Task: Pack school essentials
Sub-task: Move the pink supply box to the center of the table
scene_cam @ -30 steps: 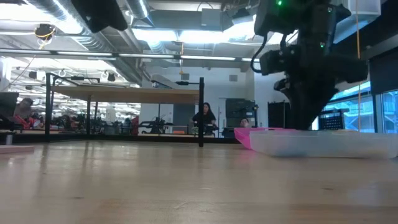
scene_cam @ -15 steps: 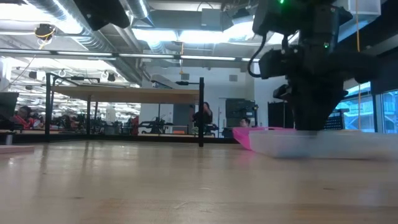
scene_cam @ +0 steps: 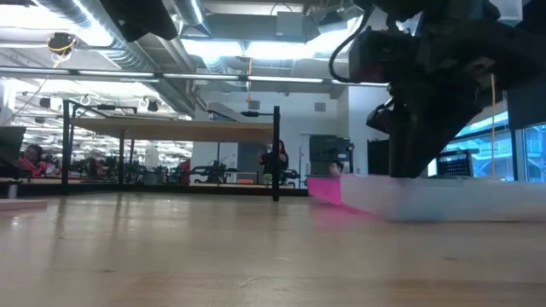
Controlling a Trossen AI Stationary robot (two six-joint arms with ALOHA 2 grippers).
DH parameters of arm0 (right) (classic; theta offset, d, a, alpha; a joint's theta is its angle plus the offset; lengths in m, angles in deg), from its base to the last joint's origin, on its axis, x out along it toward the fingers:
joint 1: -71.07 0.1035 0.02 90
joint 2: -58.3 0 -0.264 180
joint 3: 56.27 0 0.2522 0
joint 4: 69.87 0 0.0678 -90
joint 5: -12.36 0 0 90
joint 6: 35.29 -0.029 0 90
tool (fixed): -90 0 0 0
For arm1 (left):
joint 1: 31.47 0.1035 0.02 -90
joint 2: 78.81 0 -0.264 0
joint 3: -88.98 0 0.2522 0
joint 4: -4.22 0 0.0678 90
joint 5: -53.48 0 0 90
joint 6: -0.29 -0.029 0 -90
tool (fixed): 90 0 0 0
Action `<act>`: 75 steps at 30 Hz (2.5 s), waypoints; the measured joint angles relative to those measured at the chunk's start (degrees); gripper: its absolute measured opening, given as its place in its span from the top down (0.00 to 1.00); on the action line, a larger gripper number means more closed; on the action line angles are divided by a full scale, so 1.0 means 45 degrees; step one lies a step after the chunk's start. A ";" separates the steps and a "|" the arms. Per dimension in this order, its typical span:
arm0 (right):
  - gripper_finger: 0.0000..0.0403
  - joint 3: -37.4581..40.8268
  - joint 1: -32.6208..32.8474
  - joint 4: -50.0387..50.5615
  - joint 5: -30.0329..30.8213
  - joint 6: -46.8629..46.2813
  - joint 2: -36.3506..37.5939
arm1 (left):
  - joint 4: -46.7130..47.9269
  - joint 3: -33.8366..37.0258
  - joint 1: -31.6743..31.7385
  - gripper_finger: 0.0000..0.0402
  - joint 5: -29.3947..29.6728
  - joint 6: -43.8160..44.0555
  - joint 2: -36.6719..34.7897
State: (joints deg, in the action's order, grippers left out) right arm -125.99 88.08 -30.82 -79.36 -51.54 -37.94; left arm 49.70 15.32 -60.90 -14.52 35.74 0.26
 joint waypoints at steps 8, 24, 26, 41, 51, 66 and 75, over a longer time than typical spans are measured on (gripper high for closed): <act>0.74 0.0000 0.0034 -0.1036 0.0138 0.0083 -0.0676 | 0.0002 0.0000 0.0000 1.00 0.0002 -0.0001 0.0000; 0.74 -0.0487 0.0006 -0.0677 0.0166 0.0748 -0.0686 | 0.0002 0.0000 -0.0001 1.00 0.0000 -0.0003 0.0005; 0.74 -0.0488 0.0006 -0.0658 0.0161 0.0794 -0.0686 | -0.0002 0.0004 -0.0005 1.00 0.0000 -0.0003 0.0005; 0.74 -0.1093 -0.0500 0.1105 0.0112 0.1107 -0.0662 | -0.0003 0.0010 -0.0005 1.00 -0.0001 0.0002 0.0005; 0.74 -0.2083 -0.0984 0.2215 0.0728 0.1775 -0.0642 | -0.0003 0.0010 -0.0005 1.00 -0.0005 0.0002 0.0005; 0.98 -0.2090 -0.2341 0.2367 0.1032 0.2218 -0.1828 | -0.0003 0.0010 0.0000 1.00 -0.0005 0.0010 0.0005; 0.99 -0.2090 -0.2319 0.0825 0.0020 0.1997 -0.2259 | 0.0007 0.0010 0.0000 1.00 -0.0005 0.0017 0.0010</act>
State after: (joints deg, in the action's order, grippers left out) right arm -135.39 77.65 -27.11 -79.27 -42.56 -48.10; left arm 49.73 15.36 -60.90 -14.54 35.81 0.30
